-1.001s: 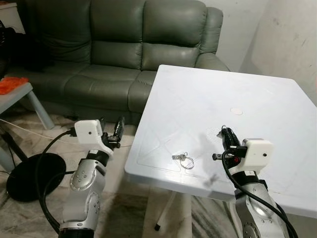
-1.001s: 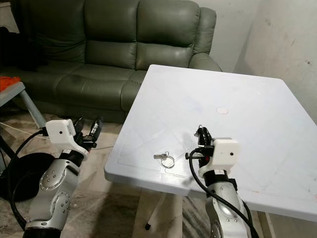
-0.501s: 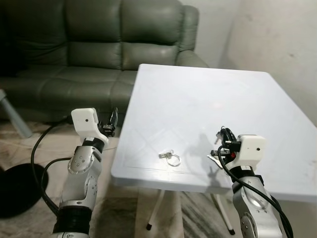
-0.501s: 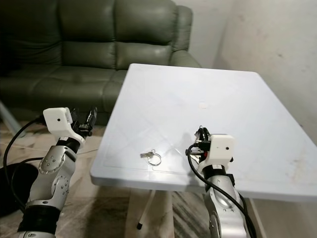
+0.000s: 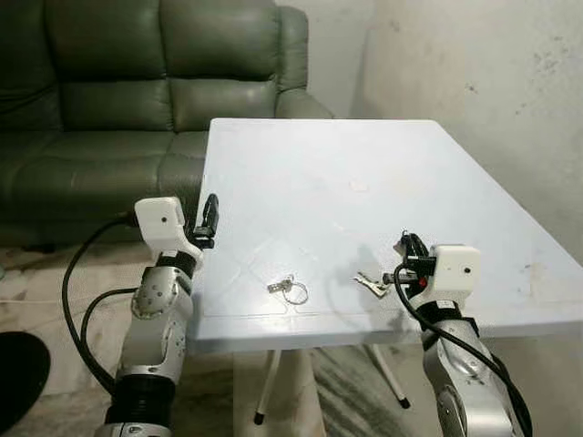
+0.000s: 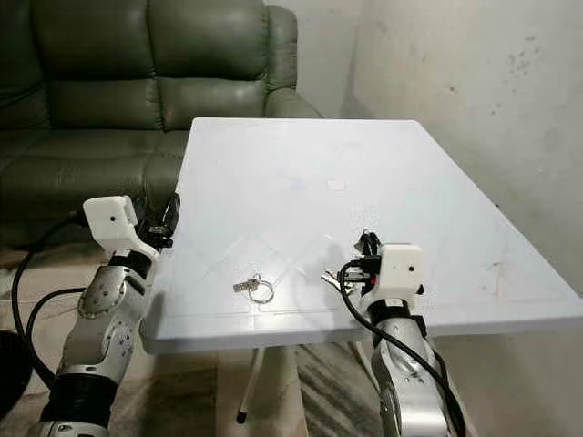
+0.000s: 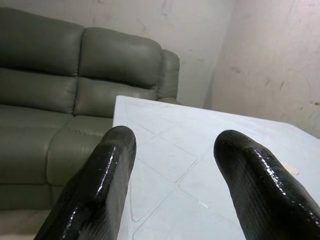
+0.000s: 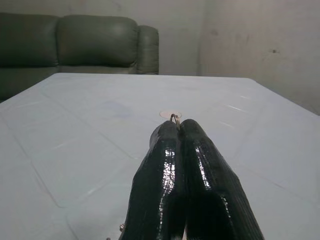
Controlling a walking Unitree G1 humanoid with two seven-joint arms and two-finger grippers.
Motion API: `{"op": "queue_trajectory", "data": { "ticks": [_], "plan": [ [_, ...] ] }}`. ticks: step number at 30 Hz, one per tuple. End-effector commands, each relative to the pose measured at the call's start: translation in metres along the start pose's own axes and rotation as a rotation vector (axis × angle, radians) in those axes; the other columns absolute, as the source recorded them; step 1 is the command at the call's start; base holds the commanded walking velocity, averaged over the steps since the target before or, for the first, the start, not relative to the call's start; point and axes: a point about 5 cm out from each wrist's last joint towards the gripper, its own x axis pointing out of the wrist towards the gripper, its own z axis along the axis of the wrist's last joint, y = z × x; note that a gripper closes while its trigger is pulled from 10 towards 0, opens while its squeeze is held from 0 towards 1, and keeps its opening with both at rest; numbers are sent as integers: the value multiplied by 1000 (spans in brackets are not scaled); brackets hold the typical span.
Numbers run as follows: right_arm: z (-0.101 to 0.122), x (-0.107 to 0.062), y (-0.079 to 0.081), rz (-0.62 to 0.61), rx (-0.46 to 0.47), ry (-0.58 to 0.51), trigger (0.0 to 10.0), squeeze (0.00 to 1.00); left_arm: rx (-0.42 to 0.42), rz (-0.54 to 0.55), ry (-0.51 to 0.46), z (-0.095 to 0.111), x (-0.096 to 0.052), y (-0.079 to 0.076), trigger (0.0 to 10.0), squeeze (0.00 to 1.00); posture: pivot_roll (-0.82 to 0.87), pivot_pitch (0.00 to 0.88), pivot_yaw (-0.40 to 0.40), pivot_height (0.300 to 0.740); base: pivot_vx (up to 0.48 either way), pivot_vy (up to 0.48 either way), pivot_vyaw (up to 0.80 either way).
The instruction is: Hang keys on a hook
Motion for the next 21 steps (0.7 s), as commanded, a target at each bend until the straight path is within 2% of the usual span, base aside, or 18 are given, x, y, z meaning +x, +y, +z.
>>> {"op": "queue_trajectory", "data": {
  "ticks": [1, 9, 19, 21],
  "plan": [
    [3, 2, 0, 1, -3, -13, 10000, 0, -10, 4, 3, -1, 0, 0, 10000, 0, -42, 0, -34, 740, 0, 0, -756],
    [3, 3, 0, -4, 2, -12, 10000, 0, -18, -2, 18, -3, -1, -1, 10000, 0, -45, 0, -32, 740, 0, 0, -756],
    [3, 2, -2, -13, 2, -12, 10000, 0, -36, 8, 40, -7, 0, -1, 10000, 0, -52, 0, -32, 740, 0, 480, -756],
    [3, 2, -2, -14, 2, -13, 10000, 0, -35, 14, 44, -8, -1, 0, 10000, 0, -53, 0, -32, 740, 0, 0, -756]
  ]
}}
